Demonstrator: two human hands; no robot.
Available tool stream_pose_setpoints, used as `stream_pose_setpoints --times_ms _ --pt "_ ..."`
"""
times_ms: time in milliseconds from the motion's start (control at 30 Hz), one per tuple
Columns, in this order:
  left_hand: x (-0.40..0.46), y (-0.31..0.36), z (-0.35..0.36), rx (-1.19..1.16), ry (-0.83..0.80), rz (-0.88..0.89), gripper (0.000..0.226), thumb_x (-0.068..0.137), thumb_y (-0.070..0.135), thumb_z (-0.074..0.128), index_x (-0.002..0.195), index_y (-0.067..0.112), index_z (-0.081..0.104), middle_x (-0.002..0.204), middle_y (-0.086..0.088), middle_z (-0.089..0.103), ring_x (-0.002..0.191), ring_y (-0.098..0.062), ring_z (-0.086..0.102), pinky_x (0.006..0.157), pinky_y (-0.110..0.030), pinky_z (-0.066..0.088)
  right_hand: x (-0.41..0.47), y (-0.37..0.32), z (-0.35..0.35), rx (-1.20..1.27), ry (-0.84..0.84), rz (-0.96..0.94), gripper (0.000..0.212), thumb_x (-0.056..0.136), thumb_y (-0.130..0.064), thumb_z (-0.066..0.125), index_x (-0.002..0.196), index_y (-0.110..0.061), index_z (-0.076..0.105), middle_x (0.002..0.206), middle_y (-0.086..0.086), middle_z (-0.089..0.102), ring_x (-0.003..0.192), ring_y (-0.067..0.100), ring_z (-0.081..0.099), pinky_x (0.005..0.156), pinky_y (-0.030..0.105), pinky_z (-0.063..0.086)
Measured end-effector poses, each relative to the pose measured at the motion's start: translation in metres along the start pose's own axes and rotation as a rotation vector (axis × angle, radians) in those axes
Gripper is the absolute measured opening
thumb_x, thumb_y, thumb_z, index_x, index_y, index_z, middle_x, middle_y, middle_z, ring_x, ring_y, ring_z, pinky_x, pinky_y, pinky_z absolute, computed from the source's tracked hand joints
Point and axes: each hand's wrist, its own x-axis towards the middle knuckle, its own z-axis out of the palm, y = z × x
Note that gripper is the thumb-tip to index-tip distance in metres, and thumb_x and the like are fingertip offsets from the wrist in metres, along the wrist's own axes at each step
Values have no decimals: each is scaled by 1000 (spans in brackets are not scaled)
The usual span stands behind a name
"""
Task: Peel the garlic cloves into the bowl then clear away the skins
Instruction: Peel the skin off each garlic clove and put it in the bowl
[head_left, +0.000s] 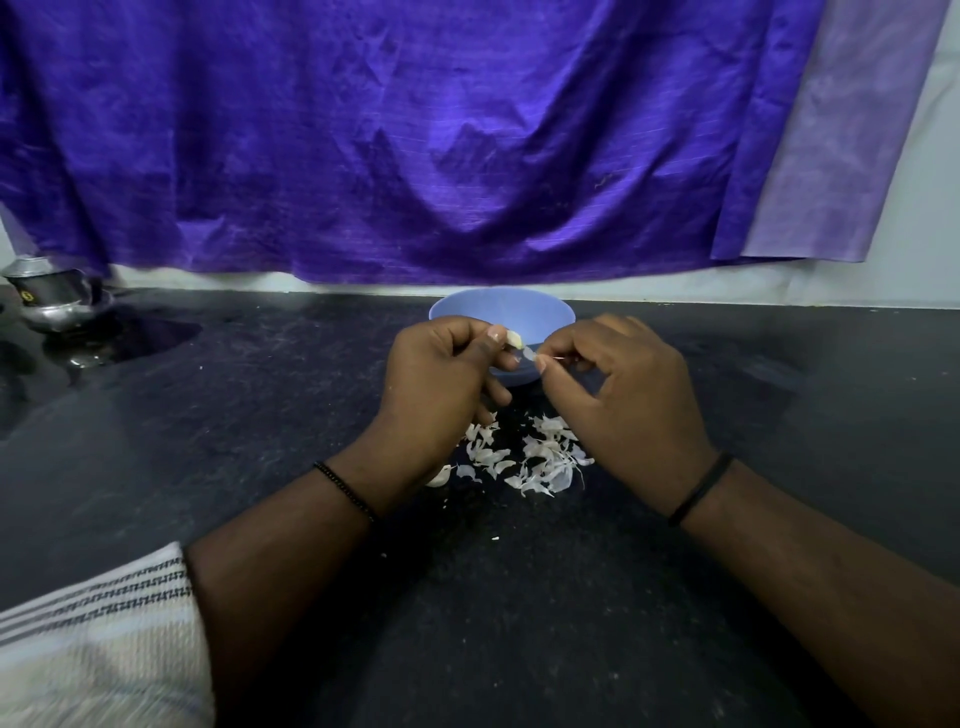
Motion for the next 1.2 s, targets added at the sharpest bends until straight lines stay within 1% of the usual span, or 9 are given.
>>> stream_pose_setpoints --times_ms 100,300,433,500,633,733,867,1000,1200 --pt "0 -2 0 11 7 4 21 99 10 55 87 9 71 75 -5 72 51 -18 60 44 -28 47 0 1 0 -2 -29 0 12 83 -15 69 93 -20 73 84 -5 67 77 16 57 69 40 51" --pt "0 -4 -1 69 22 40 18 98 13 58 89 8 73 77 -6 73 51 -17 60 44 -28 48 0 0 -1 -12 -41 19 12 88 -36 64 86 -26 71 77 -9 63 75 16 55 67 43 48" --pt "2 -6 -1 113 23 56 17 97 17 62 87 8 74 76 -6 73 51 -16 61 45 -27 47 0 -1 -2 -27 -31 33 11 90 -29 62 94 -22 71 81 -8 65 77 16 57 68 43 50" --pt "2 -6 -2 149 13 60 19 95 20 64 85 7 74 71 -9 72 50 -15 61 45 -27 48 0 -3 -2 61 -48 111 14 90 -28 67 101 -21 72 84 -8 69 79 11 62 70 39 55" --pt "3 -7 0 73 -29 22 18 94 14 65 82 4 74 68 -12 72 49 -15 59 43 -26 47 -1 -10 0 409 -145 379 14 88 -17 74 102 -16 76 85 -7 76 81 -1 70 71 15 54" --pt "2 -6 2 -7 -73 -27 21 96 9 60 81 3 73 67 -8 70 49 -15 57 41 -26 46 -1 -10 -1 533 -143 454 10 87 -8 73 95 -14 78 81 -8 77 77 2 72 67 21 58" --pt "1 -2 3 -70 -129 -52 23 100 7 53 88 -3 70 72 -10 69 50 -16 58 40 -27 45 -1 -9 -2 537 -89 434 10 84 -8 76 91 -15 79 79 -7 77 75 3 72 67 17 54" --pt "0 -2 1 -33 -162 -16 19 97 9 59 93 -4 71 80 -25 68 55 -25 58 43 -28 47 -1 -9 -4 509 -61 396 9 84 -10 77 90 -16 79 80 -8 77 75 2 72 69 17 55" --pt "0 -3 1 5 -148 11 16 94 10 63 92 -2 73 61 -14 66 48 -24 55 42 -25 45 -2 -11 -5 368 -26 314 10 83 -13 79 91 -18 80 82 -10 76 76 3 71 69 25 58"
